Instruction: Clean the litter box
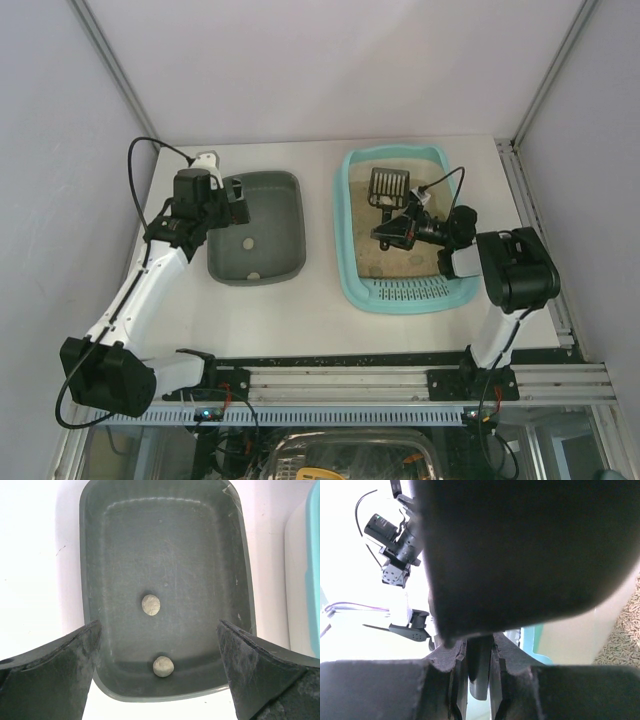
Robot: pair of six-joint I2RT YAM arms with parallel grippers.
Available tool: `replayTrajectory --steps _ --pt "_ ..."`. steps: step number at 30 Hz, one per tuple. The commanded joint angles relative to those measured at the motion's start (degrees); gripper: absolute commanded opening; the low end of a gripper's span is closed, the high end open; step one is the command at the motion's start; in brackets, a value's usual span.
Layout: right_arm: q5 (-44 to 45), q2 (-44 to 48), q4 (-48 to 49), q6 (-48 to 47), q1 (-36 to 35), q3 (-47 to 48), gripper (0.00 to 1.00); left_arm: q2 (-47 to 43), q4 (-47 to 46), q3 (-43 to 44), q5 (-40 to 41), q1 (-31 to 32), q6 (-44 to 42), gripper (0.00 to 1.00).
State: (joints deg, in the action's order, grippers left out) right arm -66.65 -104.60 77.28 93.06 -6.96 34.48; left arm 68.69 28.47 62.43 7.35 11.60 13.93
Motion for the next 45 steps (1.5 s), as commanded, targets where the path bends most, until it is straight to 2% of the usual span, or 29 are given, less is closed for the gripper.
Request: replayTrajectory --steps 1,4,6,9,10,15,18,28,33,35,37,38,40,41,45 --pt "-1.9 5.4 -16.5 -13.4 -2.7 4.9 0.00 -1.5 -1.1 0.6 -0.2 -0.3 -0.8 1.00" --pt "2.1 10.7 -24.7 -21.0 -0.4 4.7 0.00 -1.5 -1.1 0.8 0.2 -0.3 -1.0 1.00" --pt "1.7 12.8 -29.2 -25.8 -0.6 6.2 0.00 -1.6 -1.2 0.8 0.3 -0.3 -1.0 1.00" --pt "1.9 18.1 -50.9 -44.7 -3.4 10.6 0.00 -1.5 -1.2 0.5 -0.3 -0.3 -1.3 1.00" --pt "2.3 19.3 -52.6 -46.6 -3.5 10.2 0.00 -1.4 -1.2 0.4 -0.5 -0.3 -1.4 1.00" --pt "3.7 21.2 -45.4 -44.7 -1.8 4.7 0.00 -1.7 -1.4 0.1 -1.1 -0.3 -1.2 1.00" --pt "4.5 22.9 -47.1 -47.1 -2.2 4.1 0.00 -1.9 -1.4 -0.1 -1.7 -0.3 -1.3 1.00" --pt "3.3 24.6 -46.8 -46.7 -3.2 4.1 0.00 -2.1 -1.5 -0.1 -3.6 -0.3 -1.7 1.00" --pt "4.9 26.3 -38.1 -43.1 -3.1 1.8 0.00 -2.2 -1.4 -0.4 -3.5 -0.3 -2.2 1.00" --pt "8.6 28.8 -42.8 -50.6 -4.2 2.0 0.00 -2.2 -1.5 -0.3 -3.4 -0.3 -2.1 1.00" --pt "13.0 32.8 -55.8 -62.4 -5.7 4.1 0.00 -2.3 -1.4 -0.3 -3.5 -0.3 -2.0 1.00" --pt "13.1 34.0 -50.3 -59.7 -4.5 2.8 0.00 -2.3 -1.4 -0.3 -3.5 -0.3 -2.0 1.00" --pt "12.1 32.9 -30.6 -43.2 0.5 -3.0 0.00 -2.5 -1.3 -0.4 -3.4 -0.3 -2.4 1.00" --pt "12.1 31.3 -24.4 -37.7 2.0 -5.3 0.00 -2.6 -1.3 -0.4 -3.4 -0.3 -2.5 1.00" --pt "9.0 29.8 -21.9 -34.9 0.0 -5.5 0.00 -2.5 -1.4 -0.6 -3.5 -0.3 -2.5 1.00"
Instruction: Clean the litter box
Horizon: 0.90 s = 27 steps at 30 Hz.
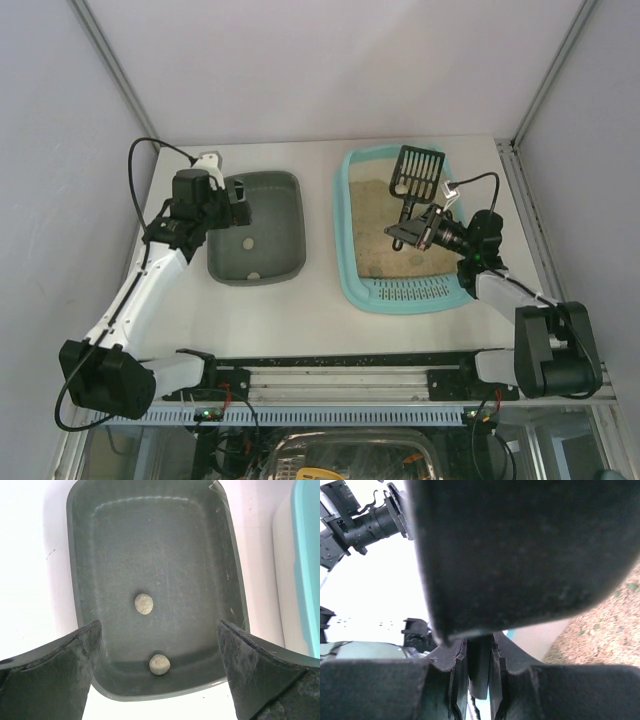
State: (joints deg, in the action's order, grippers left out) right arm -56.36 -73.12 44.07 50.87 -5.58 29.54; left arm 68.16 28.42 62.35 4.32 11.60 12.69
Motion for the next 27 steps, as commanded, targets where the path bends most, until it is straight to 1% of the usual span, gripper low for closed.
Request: replayTrajectory --steps 1,3,5,6,10,12,15,17,20,23,27 --pt "-2.0 -2.7 14.5 10.4 -1.7 -0.8 0.00 -2.1 -1.3 -0.6 -0.4 -0.3 -1.1 1.00" --pt "-1.1 -6.3 26.7 20.3 -1.0 -2.7 0.00 -2.2 -1.3 -0.6 -0.5 -0.3 -1.2 1.00" --pt "1.2 -12.6 40.8 31.7 0.9 -4.4 0.00 -2.2 -1.4 -0.8 -0.4 -0.3 -1.3 1.00" --pt "0.9 -15.1 42.0 34.1 1.0 -4.0 0.00 -2.3 -1.4 -0.8 -0.4 -0.3 -1.4 1.00" --pt "-2.5 -17.4 41.9 34.5 -2.4 -1.5 0.00 -2.7 -1.4 -1.1 -0.4 -0.3 -1.1 1.00" --pt "-2.1 -19.1 42.1 38.4 -1.3 -0.6 0.00 -2.8 -1.2 -1.3 -0.2 -0.3 -1.3 1.00" --pt "-2.2 -24.2 42.2 43.8 0.3 0.6 0.00 -3.0 -1.2 -1.7 0.2 -0.3 -1.5 1.00" --pt "-5.7 -26.5 42.1 46.1 -1.6 3.7 0.00 -3.0 -1.1 -1.8 0.2 -0.3 -1.6 1.00" --pt "-10.9 -30.1 42.3 52.6 -4.7 8.6 0.00 -2.8 -1.1 -1.7 0.2 -0.3 -1.5 1.00" --pt "-10.7 -31.2 42.2 53.7 -5.6 10.4 0.00 -2.6 -1.2 -1.5 0.6 -0.3 -1.6 1.00" --pt "-13.0 -31.9 42.0 55.6 -10.9 15.9 0.00 -2.5 -1.1 -1.4 0.8 -0.3 -1.7 1.00"
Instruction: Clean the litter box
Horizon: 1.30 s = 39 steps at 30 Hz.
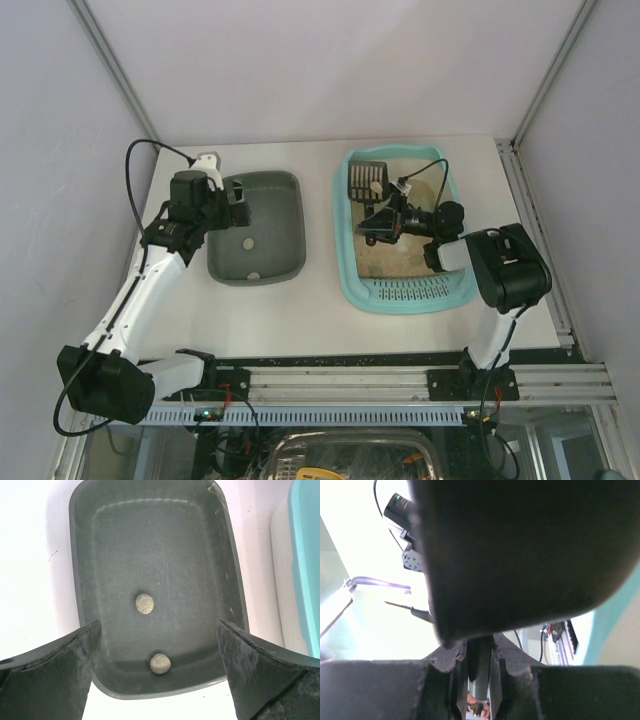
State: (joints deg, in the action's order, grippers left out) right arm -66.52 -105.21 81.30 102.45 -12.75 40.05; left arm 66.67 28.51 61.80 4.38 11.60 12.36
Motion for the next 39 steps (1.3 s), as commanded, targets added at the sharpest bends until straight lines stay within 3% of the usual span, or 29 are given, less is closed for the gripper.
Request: replayTrajectory --steps 1,4,7,9,14,17,19,22,26,30,35,39 --pt "-2.8 0.1 4.6 4.6 -4.7 6.5 0.00 -1.0 -1.2 -0.9 1.1 -0.3 -1.3 1.00" --pt "-2.6 0.7 -1.7 3.3 -7.2 9.4 0.00 -0.6 -1.1 -0.5 3.7 -1.3 -1.4 1.00" --pt "-1.8 2.6 -14.2 -3.1 -10.0 12.3 0.00 1.0 0.3 1.7 1.3 -7.2 0.9 1.00" --pt "-1.1 4.6 -29.6 -14.2 -12.1 14.9 0.00 3.1 2.7 4.0 -2.5 -11.3 3.0 1.00" --pt "8.7 5.1 -90.4 -56.3 -17.3 34.2 0.00 2.8 2.2 5.1 -3.6 -17.2 0.6 1.00" --pt "18.1 -1.1 -115.5 -69.3 -20.8 48.3 0.00 1.7 0.9 4.4 -3.3 -19.2 -2.6 1.00" --pt "25.5 -5.1 -125.9 -75.2 -23.8 58.8 0.00 1.7 1.0 4.5 -4.5 -20.8 -3.1 1.00" --pt "37.4 -9.4 -134.3 -82.0 -29.3 67.8 0.00 1.2 0.9 4.1 -5.4 -22.7 -3.0 1.00" --pt "60.1 -16.3 -143.4 -87.9 -37.4 78.8 0.00 -0.2 0.2 2.6 -4.9 -24.8 -3.7 1.00" --pt "75.4 -19.6 -146.3 -87.8 -41.4 82.2 0.00 -1.3 -0.1 1.2 -3.2 -26.0 -5.3 1.00" --pt "88.2 -19.8 -146.5 -89.2 -44.4 81.5 0.00 -2.5 -0.5 -1.0 -3.1 -26.1 -5.1 1.00" --pt "92.8 -19.6 -145.6 -90.3 -45.7 81.5 0.00 -2.7 -0.8 -2.1 -4.4 -26.0 -3.3 1.00"
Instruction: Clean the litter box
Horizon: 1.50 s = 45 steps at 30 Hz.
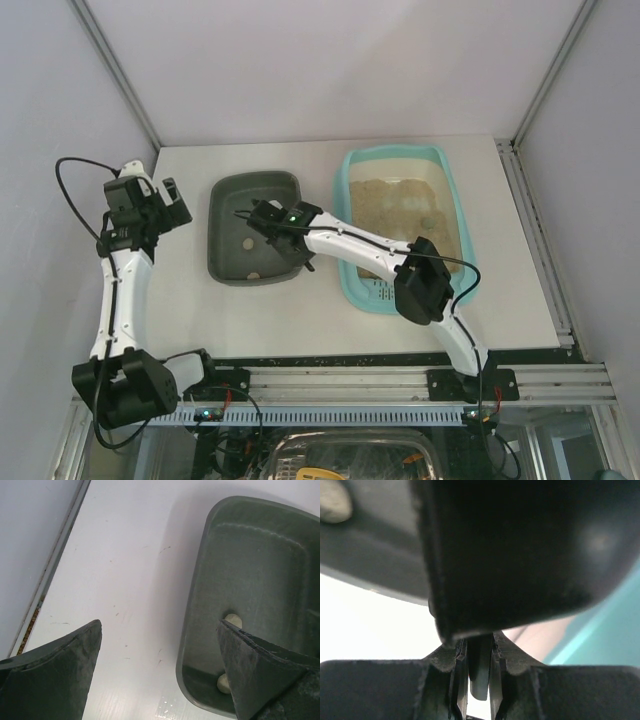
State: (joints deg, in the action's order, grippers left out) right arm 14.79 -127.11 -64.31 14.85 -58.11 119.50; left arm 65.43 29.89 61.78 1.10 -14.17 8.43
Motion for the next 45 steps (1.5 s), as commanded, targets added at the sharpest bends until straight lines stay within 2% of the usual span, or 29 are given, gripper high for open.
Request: replayTrajectory --steps 1,11,18,21,24,29,37,41,45 --pt "11.9 2.4 0.3 -2.9 -0.5 2.1 0.00 -1.4 -2.2 -2.1 -1.1 -0.1 1.1 1.00" --pt "14.7 2.7 1.6 -3.0 1.1 2.9 0.00 -4.7 -1.3 -3.5 4.1 4.6 1.2 1.00" --pt "6.1 5.6 -1.9 -0.3 7.0 5.7 0.00 -8.9 -1.3 -4.7 7.3 11.1 -0.3 1.00" --pt "4.0 12.4 -1.8 0.5 10.8 1.7 0.00 -7.5 -1.5 -3.3 8.3 14.9 -1.8 1.00" --pt "4.1 19.0 -3.1 2.1 15.0 -6.2 0.00 -5.0 -2.5 -1.9 7.6 18.5 -2.2 1.00" --pt "15.7 25.0 -12.6 11.0 20.7 -14.4 0.00 -0.3 -3.2 1.9 4.0 21.2 2.0 1.00" --pt "15.6 24.5 -20.9 17.6 28.0 -21.5 0.00 7.8 -2.2 7.7 1.6 25.4 0.2 1.00" --pt "10.9 24.4 -20.7 17.5 32.6 -26.0 0.00 9.9 1.4 9.9 -0.9 25.4 -0.4 1.00" --pt "9.4 23.8 -20.4 16.9 35.0 -28.3 0.00 8.6 1.7 7.8 -2.1 25.5 -2.8 1.00"
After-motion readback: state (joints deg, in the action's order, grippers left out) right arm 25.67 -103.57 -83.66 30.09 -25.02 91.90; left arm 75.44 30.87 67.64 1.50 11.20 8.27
